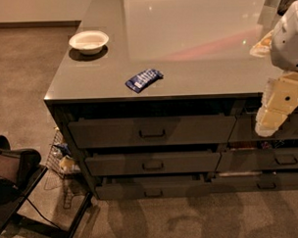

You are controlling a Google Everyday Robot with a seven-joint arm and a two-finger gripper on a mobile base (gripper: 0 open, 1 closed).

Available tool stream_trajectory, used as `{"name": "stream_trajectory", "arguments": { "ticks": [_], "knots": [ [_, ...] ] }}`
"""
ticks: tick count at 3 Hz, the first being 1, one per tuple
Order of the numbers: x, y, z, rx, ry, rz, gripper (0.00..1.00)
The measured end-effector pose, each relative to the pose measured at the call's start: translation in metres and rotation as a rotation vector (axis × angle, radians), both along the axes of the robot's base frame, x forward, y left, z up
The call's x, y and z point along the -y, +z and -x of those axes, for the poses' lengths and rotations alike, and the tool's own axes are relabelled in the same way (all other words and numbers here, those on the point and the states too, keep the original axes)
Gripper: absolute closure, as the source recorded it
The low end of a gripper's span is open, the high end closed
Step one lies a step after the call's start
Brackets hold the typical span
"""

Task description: Open bottom drawer

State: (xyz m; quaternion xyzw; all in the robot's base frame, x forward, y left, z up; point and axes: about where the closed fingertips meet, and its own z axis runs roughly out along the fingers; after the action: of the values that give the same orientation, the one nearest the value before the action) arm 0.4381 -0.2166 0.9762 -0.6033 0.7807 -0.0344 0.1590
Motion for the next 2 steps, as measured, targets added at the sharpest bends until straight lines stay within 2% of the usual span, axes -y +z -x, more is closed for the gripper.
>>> {"name": "stream_trajectory", "arguments": {
  "ticks": [2],
  "knots": [
    [0.004, -0.015, -0.001, 0.026, 0.013, -0.029, 0.0]
  ]
}}
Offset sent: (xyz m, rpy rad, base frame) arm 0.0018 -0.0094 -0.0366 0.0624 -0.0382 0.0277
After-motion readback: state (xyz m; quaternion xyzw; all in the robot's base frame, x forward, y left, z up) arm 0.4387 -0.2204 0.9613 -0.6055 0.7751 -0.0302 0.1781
